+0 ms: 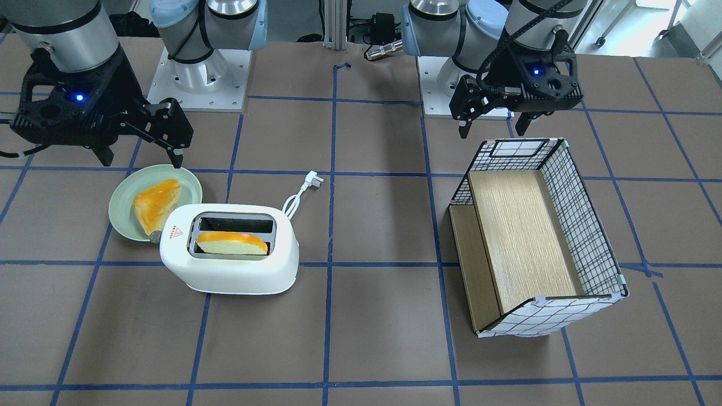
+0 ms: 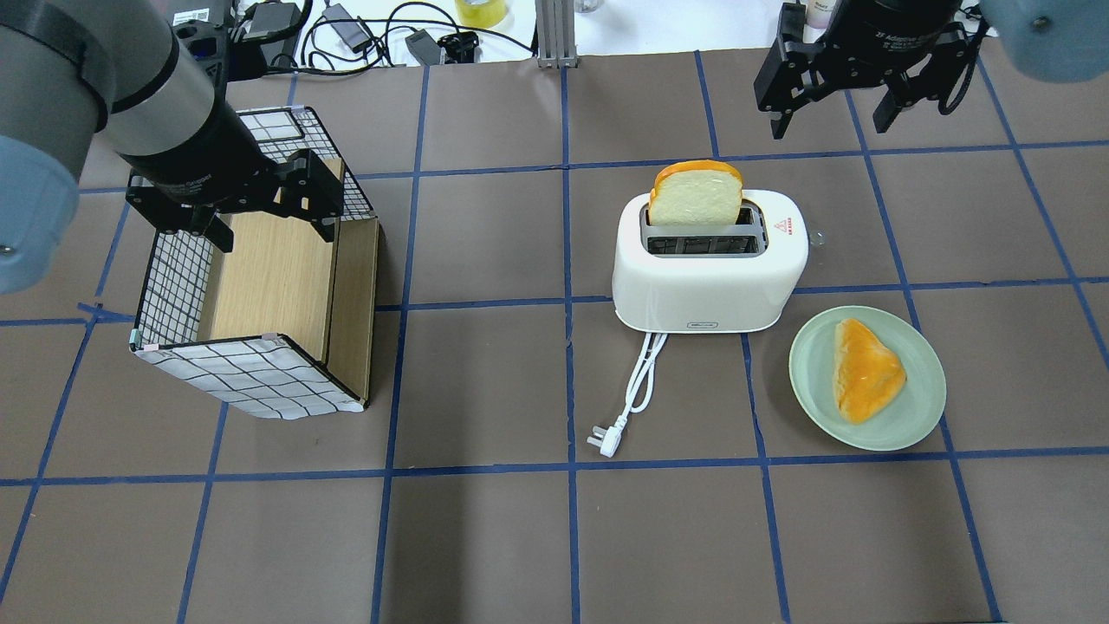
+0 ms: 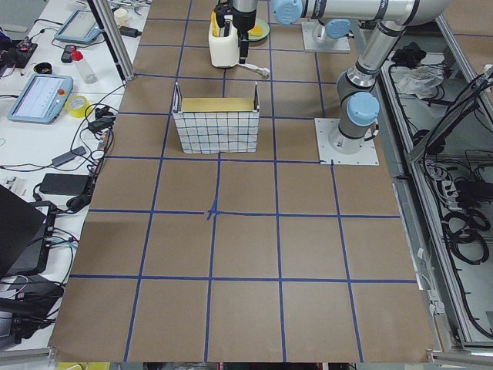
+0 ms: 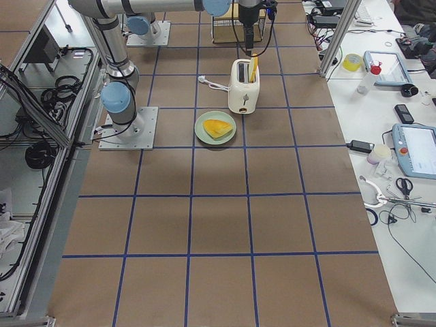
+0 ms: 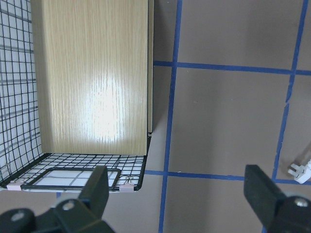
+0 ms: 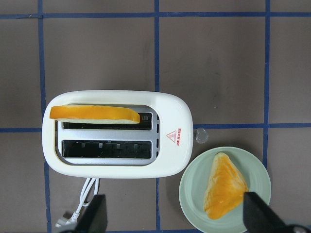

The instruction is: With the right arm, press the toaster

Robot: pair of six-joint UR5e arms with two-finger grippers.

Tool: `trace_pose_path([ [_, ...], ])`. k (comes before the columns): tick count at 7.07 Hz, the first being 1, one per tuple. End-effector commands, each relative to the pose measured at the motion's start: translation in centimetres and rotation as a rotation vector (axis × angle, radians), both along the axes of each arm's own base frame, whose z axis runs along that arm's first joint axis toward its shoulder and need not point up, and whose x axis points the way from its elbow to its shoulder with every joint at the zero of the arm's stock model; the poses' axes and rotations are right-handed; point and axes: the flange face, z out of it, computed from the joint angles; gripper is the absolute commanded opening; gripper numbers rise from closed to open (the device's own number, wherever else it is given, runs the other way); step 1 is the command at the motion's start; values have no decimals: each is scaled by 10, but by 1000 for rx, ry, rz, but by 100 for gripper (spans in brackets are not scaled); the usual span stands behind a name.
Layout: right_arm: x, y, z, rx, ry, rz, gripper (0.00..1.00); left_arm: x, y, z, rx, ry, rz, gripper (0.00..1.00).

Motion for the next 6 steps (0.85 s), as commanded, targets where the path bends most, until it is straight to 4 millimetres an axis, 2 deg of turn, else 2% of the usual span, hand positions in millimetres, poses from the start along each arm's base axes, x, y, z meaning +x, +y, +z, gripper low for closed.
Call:
trace_pose_path([
  [1, 0, 0, -1, 1, 2, 0, 100, 0, 0, 0, 0, 0, 0, 100],
  [4, -1, 0, -1, 3, 3, -2, 100, 0, 0, -1, 1, 0, 0, 100],
  [6, -10, -3, -4, 5, 16, 6, 100, 0, 0, -1, 1, 0, 0, 100],
])
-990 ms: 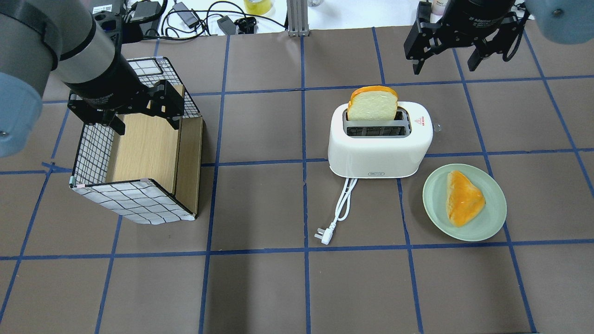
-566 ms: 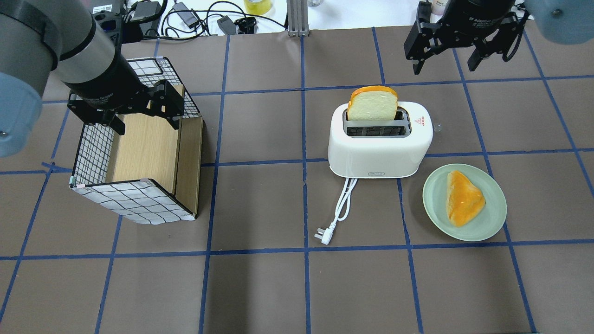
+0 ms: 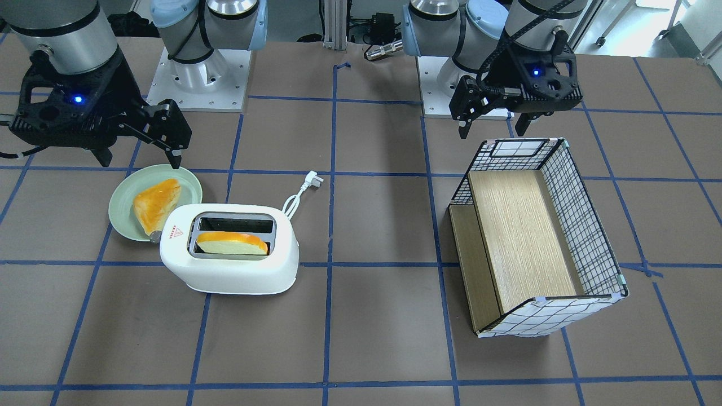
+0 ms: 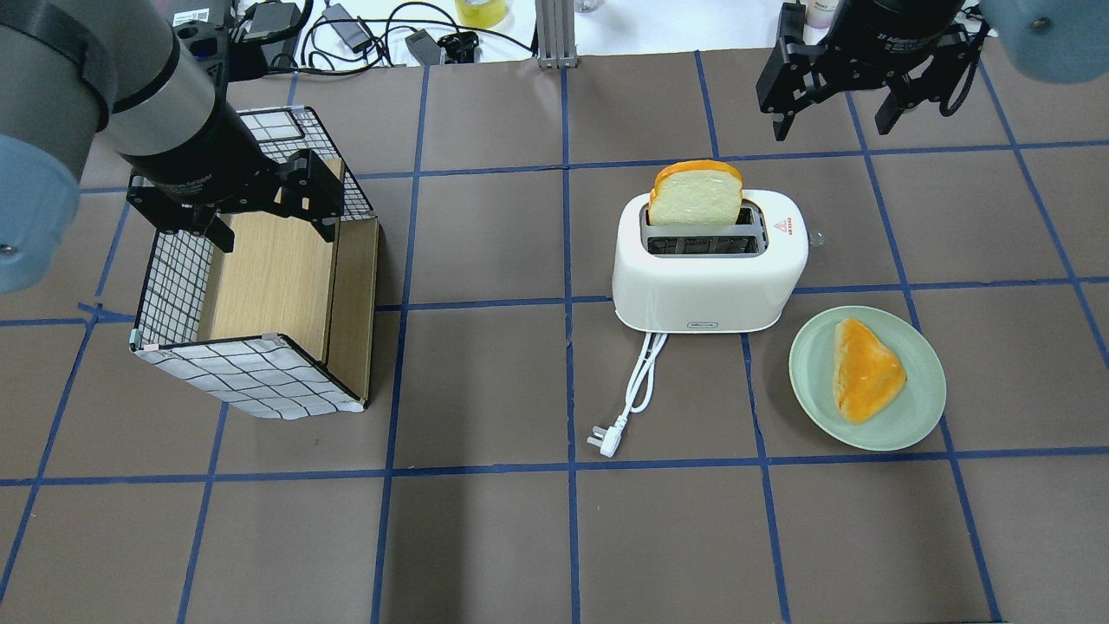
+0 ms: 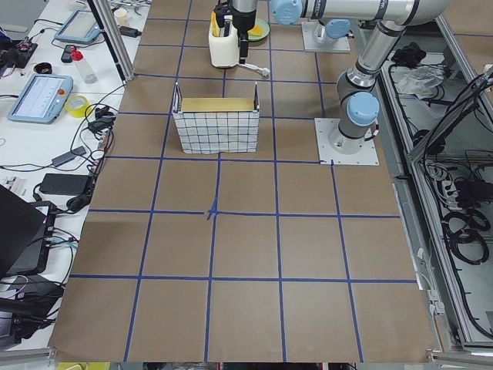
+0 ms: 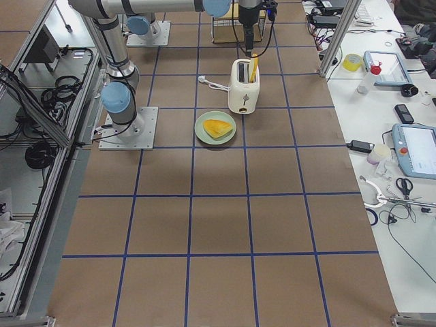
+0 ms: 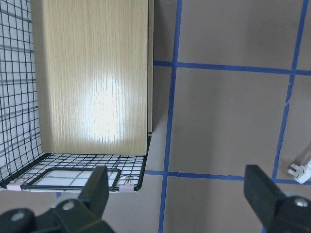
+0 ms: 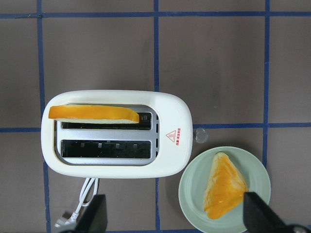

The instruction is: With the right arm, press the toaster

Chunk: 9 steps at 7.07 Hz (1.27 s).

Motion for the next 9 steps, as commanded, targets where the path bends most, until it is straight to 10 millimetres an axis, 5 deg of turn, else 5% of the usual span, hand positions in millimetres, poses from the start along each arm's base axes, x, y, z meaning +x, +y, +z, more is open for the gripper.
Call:
trace_pose_path([
  [1, -15, -4, 0, -8, 46, 60, 100, 0, 0, 1, -1, 0, 0, 100],
  [2, -33, -9, -1, -14, 48, 88, 100, 0, 0, 0, 0, -2, 0, 100],
  [4, -102, -20, -6, -22, -11, 85, 100, 0, 0, 1, -1, -2, 0, 100],
  [7, -130, -47, -34, -42, -89, 131, 91, 0, 0, 0, 0, -2, 0, 100],
  [9, -169, -60, -54, -74, -298, 83, 91, 0, 0, 0, 0, -2, 0, 100],
])
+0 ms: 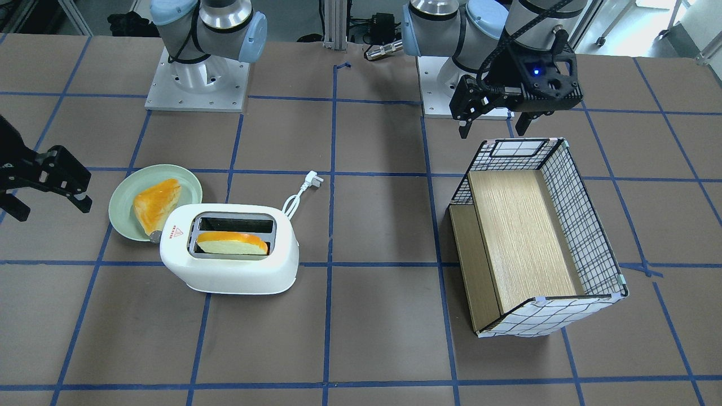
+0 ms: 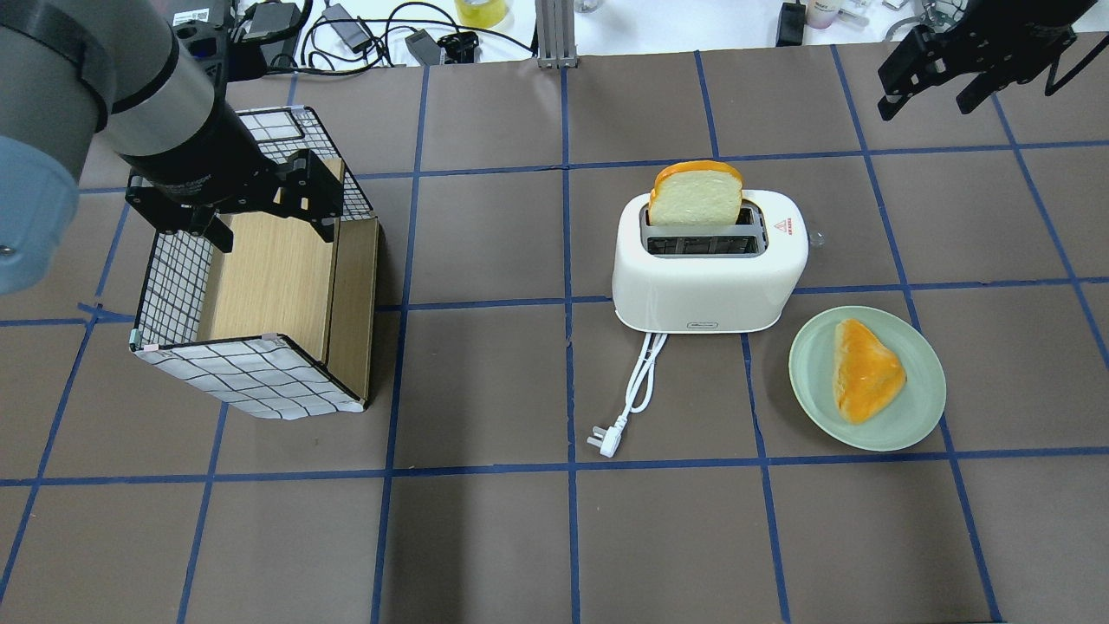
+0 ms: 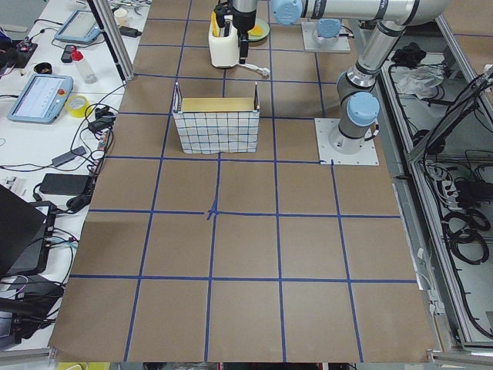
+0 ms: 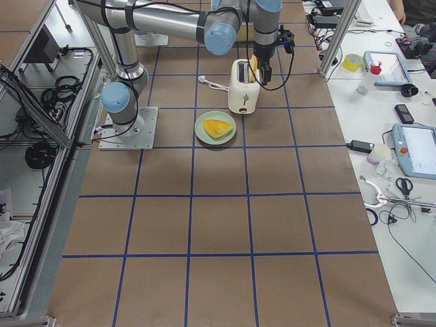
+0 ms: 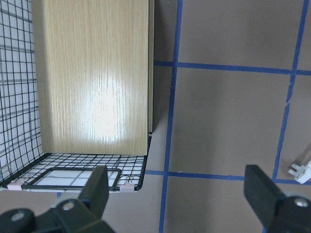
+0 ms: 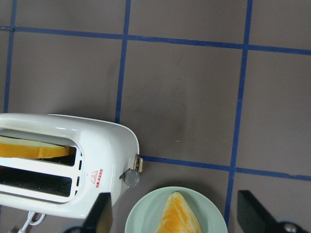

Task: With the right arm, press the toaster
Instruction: 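Move the right gripper toward the toaster's side lever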

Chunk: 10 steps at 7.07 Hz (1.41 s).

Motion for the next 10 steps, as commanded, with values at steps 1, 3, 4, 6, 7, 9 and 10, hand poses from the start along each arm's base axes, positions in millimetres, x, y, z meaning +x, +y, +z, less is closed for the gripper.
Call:
trace_pose_path([
  [1, -28, -7, -17, -23, -174, -18, 91, 0, 0, 0, 1, 0, 0, 100],
  [3, -19, -6, -37, -7, -289, -23, 68, 0, 0, 0, -1, 0, 0, 100],
  [4, -22, 4, -52, 75, -318, -43, 50, 0, 0, 0, 1, 0, 0, 100],
  [6, -37, 22, -65, 202, -350, -67, 24, 0, 0, 0, 1, 2, 0, 100],
  [7, -40, 25, -69, 232, -319, -63, 15, 0, 0, 0, -1, 0, 0, 100],
  [9, -34, 40, -102, 315, -346, -59, 2, 0, 0, 0, 1, 0, 0, 100],
  [10, -32, 44, -114, 333, -356, -57, 0, 0, 0, 0, -1, 2, 0, 100],
])
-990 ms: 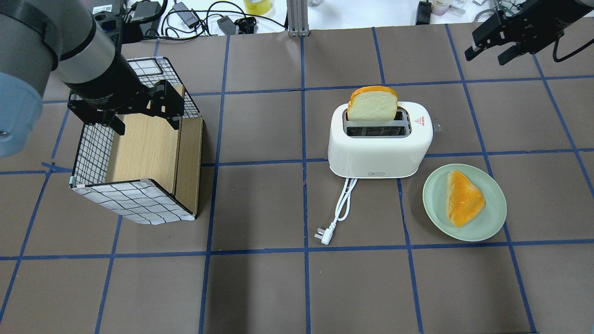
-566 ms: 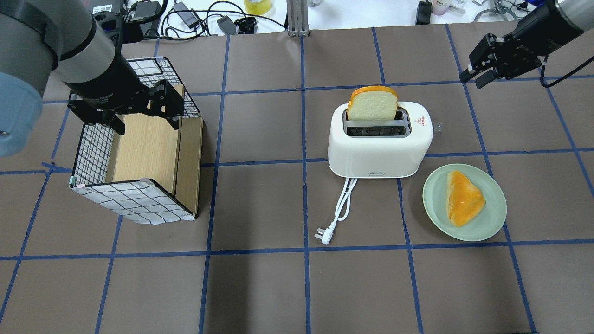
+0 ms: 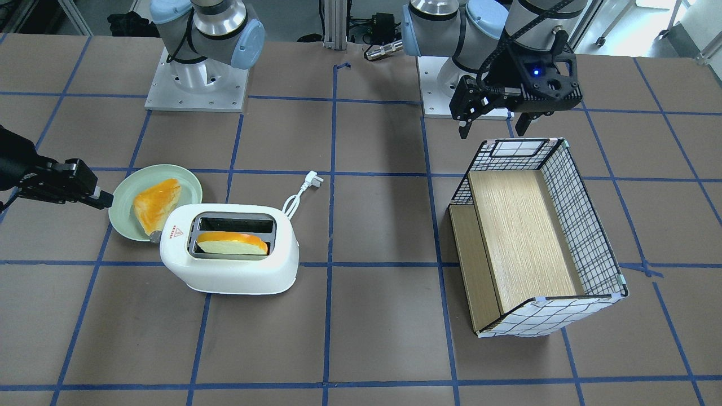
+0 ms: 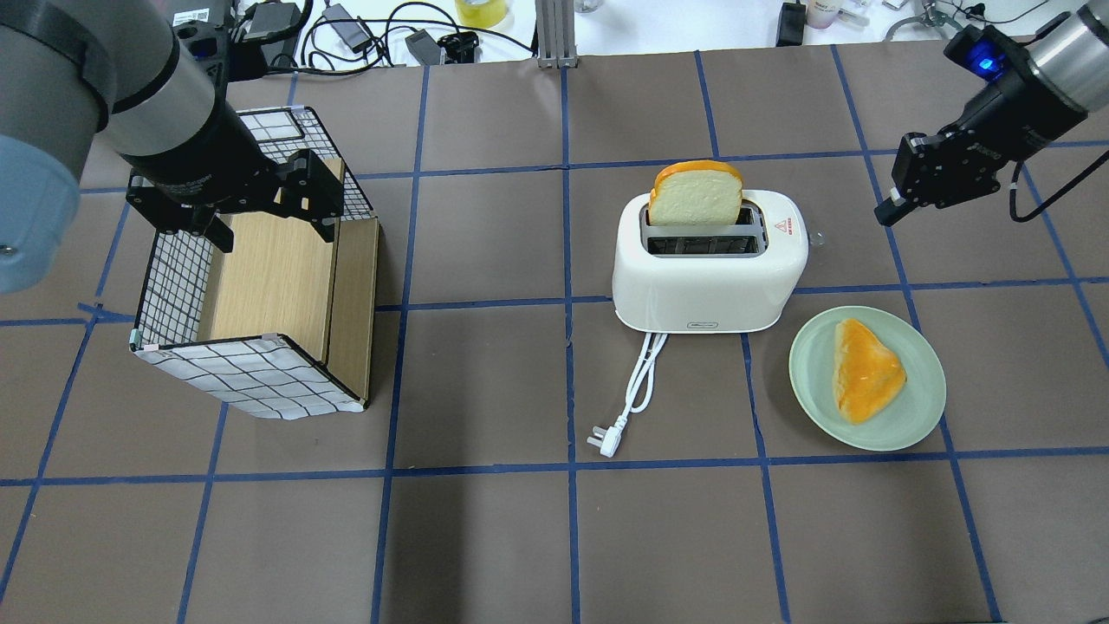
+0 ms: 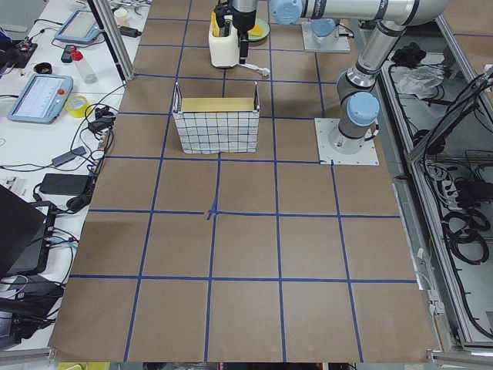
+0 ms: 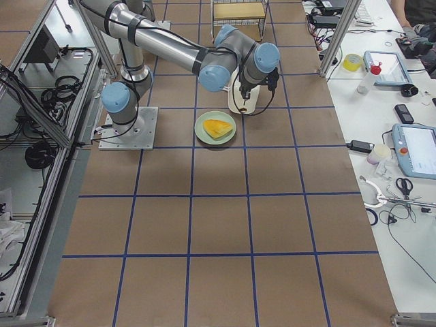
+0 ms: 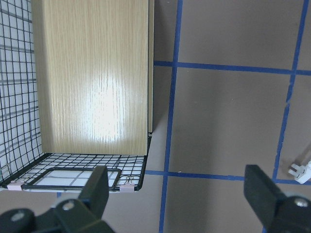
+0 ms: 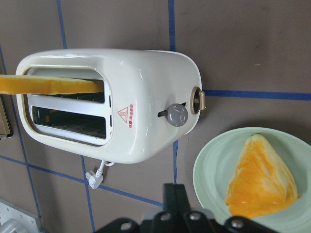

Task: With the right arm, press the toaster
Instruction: 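Move the right gripper toward the toaster's side lever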

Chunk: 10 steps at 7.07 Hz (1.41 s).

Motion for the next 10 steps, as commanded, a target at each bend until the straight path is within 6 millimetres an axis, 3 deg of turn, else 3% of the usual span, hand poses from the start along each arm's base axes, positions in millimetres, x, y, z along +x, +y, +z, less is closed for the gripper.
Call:
trace_pose_path([
  [1, 4, 8, -22, 32, -24, 2, 0, 0, 0, 0, -1, 0, 0, 100],
  [4, -2, -7, -15, -77, 22, -21, 0, 0, 0, 0, -1, 0, 0, 100],
  [10, -1, -39, -45, -142, -114, -100, 0, 0, 0, 0, 0, 1, 0, 100],
])
